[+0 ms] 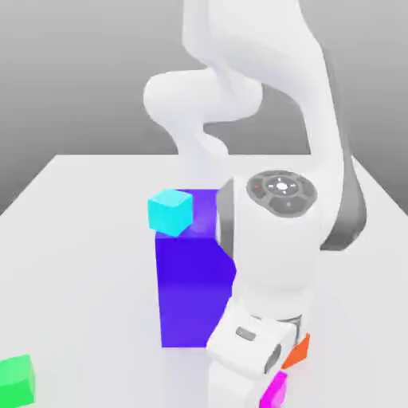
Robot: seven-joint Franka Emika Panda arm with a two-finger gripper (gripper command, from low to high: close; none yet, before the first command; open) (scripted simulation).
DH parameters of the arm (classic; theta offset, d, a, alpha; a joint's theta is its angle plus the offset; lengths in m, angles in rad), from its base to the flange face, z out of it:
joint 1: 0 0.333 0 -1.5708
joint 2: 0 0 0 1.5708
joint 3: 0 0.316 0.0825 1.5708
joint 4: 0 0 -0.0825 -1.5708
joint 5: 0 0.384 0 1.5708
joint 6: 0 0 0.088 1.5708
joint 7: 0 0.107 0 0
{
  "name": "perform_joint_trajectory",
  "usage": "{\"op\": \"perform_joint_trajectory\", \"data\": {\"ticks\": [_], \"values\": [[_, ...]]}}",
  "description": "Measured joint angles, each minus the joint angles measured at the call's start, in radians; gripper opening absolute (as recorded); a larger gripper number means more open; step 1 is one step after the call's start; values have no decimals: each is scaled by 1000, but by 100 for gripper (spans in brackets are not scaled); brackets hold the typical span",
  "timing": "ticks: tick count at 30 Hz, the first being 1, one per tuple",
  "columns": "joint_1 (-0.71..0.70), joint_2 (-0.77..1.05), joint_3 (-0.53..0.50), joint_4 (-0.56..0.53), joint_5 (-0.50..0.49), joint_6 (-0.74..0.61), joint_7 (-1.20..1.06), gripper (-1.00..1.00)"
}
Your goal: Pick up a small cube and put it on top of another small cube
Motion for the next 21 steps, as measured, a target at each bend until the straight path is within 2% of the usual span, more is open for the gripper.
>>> {"op": "perform_joint_trajectory", "data": {"ticks": [7, 10, 11, 18, 21], "values": [[-165, -43, -169, 4, 68, -65, 79, -100], [-267, 26, -207, 38, 150, -44, 81, -100], [-307, 71, -198, 54, 189, -19, 69, 100], [-327, 87, -203, 63, 204, -14, 71, 100], [-300, 1, -250, 57, 140, -87, 119, 100]]}}
